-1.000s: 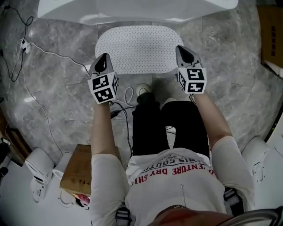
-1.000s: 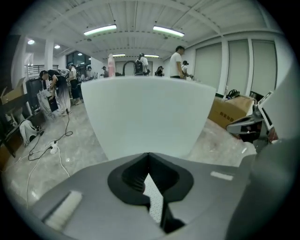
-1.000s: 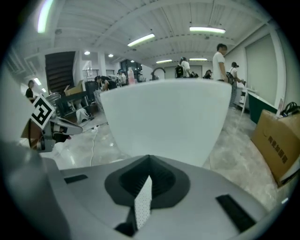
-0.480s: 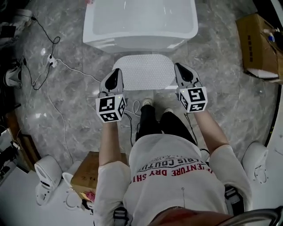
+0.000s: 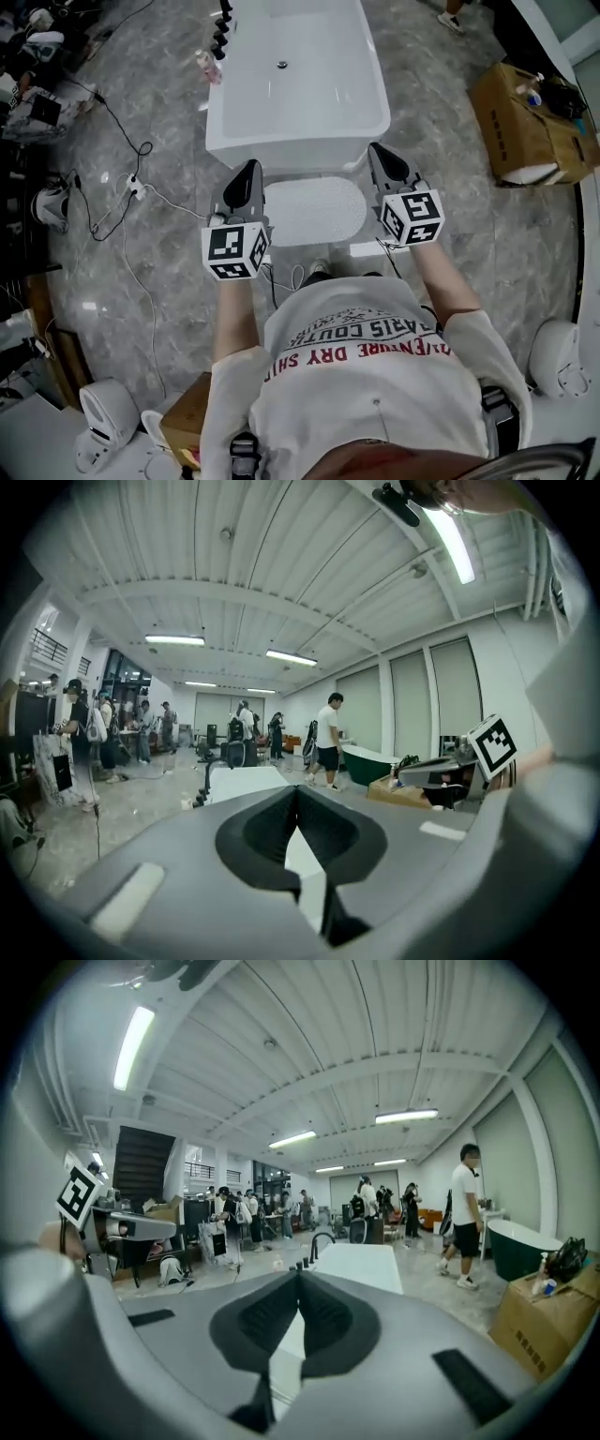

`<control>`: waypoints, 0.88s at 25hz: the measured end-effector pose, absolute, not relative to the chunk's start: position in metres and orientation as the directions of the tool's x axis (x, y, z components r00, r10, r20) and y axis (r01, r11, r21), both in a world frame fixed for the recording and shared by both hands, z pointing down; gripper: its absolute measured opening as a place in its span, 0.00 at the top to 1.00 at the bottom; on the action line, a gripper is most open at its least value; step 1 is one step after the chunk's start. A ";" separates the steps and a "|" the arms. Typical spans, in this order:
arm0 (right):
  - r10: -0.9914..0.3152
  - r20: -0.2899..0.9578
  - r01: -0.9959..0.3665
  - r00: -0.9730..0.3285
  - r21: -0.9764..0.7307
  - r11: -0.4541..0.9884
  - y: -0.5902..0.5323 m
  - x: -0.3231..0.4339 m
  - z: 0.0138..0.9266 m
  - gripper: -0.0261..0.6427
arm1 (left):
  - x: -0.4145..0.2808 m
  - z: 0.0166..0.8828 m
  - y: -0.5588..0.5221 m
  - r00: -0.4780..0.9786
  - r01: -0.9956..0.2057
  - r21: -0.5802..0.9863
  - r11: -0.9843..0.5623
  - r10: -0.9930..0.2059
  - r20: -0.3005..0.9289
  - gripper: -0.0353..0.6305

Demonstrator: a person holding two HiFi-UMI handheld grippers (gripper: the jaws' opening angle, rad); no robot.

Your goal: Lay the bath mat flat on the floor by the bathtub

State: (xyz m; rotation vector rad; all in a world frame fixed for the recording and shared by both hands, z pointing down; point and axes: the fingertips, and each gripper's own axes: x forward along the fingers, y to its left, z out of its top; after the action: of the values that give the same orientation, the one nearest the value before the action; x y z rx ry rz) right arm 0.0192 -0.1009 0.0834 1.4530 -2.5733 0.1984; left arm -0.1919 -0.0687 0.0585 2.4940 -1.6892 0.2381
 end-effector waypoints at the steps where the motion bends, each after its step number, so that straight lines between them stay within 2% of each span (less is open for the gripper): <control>1: -0.840 0.200 -0.858 -0.505 -0.016 0.513 -0.099 0.020 0.072 0.95 | -0.192 0.046 -0.067 0.368 -0.927 -0.004 -0.375 -0.912 0.179 0.93; 11: -0.851 0.023 -0.847 -0.524 0.086 0.524 -0.066 0.012 -0.002 0.95 | -0.199 -0.017 -0.042 0.382 -0.922 -0.038 -0.386 -0.921 0.081 0.93; 22: -0.838 0.024 -0.833 -0.544 0.102 0.544 -0.047 -0.003 -0.001 0.95 | -0.212 -0.017 -0.019 0.359 -0.933 -0.004 -0.360 -0.931 0.068 0.93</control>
State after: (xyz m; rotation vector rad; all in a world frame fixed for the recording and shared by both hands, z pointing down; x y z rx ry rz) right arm -0.0026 -0.0474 -0.0007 1.4628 -2.6980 -0.1201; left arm -0.2124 -0.0193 -0.0170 2.5605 -1.7557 0.0909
